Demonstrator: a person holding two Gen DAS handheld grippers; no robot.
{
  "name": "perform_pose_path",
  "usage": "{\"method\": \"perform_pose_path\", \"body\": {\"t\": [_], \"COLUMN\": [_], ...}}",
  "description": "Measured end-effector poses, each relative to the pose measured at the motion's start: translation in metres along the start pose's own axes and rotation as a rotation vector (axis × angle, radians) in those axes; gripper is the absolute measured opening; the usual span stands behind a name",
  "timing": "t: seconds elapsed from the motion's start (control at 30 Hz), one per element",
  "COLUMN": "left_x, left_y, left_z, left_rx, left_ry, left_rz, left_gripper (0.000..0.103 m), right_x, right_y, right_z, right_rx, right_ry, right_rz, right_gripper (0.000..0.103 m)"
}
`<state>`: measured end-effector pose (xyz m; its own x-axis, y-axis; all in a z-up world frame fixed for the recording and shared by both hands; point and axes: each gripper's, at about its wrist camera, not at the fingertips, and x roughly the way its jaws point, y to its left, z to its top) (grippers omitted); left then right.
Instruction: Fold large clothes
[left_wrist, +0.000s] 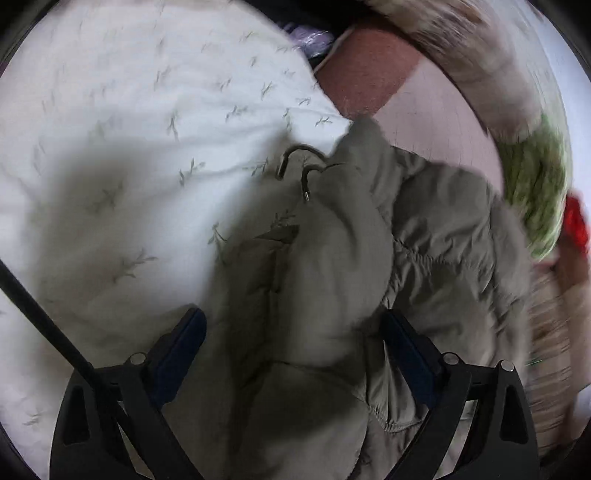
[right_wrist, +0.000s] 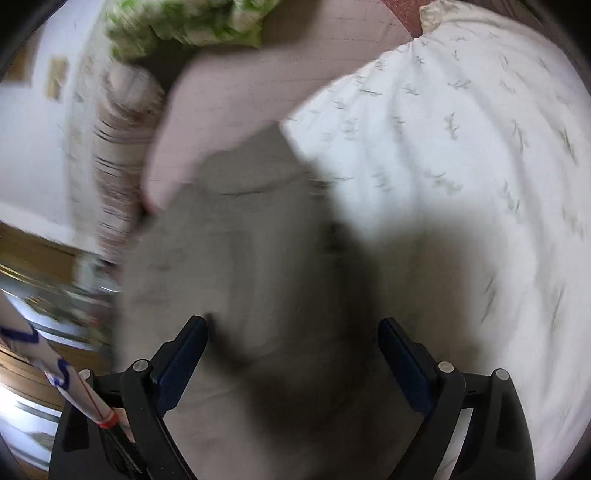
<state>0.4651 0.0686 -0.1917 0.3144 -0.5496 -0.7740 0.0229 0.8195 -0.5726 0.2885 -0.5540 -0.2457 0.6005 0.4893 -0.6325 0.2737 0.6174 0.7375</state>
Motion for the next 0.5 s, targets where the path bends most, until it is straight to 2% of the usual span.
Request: {"method": "perform_pose_path", "body": {"t": [0.07, 0.13, 0.2, 0.3, 0.43, 0.47, 0.5], "left_x": [-0.002, 0.002, 0.003, 0.012, 0.021, 0.02, 0.02], "left_y": [0.002, 0.0, -0.001, 0.0, 0.001, 0.001, -0.003], "left_z": [0.007, 0.007, 0.009, 0.009, 0.008, 0.007, 0.008], "left_rx": [-0.006, 0.028, 0.029, -0.027, -0.058, -0.069, -0.072], "left_ry": [0.026, 0.045, 0.049, 0.128, 0.125, 0.118, 0.113], "left_rz": [-0.012, -0.014, -0.045, -0.162, -0.157, -0.153, -0.144], "left_gripper": [0.096, 0.096, 0.096, 0.095, 0.095, 0.095, 0.091], "right_x": [0.003, 0.001, 0.009, 0.015, 0.015, 0.02, 0.022], "right_y": [-0.016, -0.018, -0.016, -0.01, -0.016, -0.012, -0.011], "right_z": [0.004, 0.008, 0.007, 0.006, 0.004, 0.002, 0.0], "right_rx": [0.043, 0.052, 0.057, 0.028, 0.064, 0.076, 0.082], "right_ry": [0.01, 0.032, 0.086, 0.119, 0.125, 0.135, 0.14], "right_rz": [0.109, 0.162, 0.252, 0.215, 0.223, 0.233, 0.237], "right_gripper": [0.099, 0.098, 0.093, 0.086, 0.078, 0.071, 0.062]}}
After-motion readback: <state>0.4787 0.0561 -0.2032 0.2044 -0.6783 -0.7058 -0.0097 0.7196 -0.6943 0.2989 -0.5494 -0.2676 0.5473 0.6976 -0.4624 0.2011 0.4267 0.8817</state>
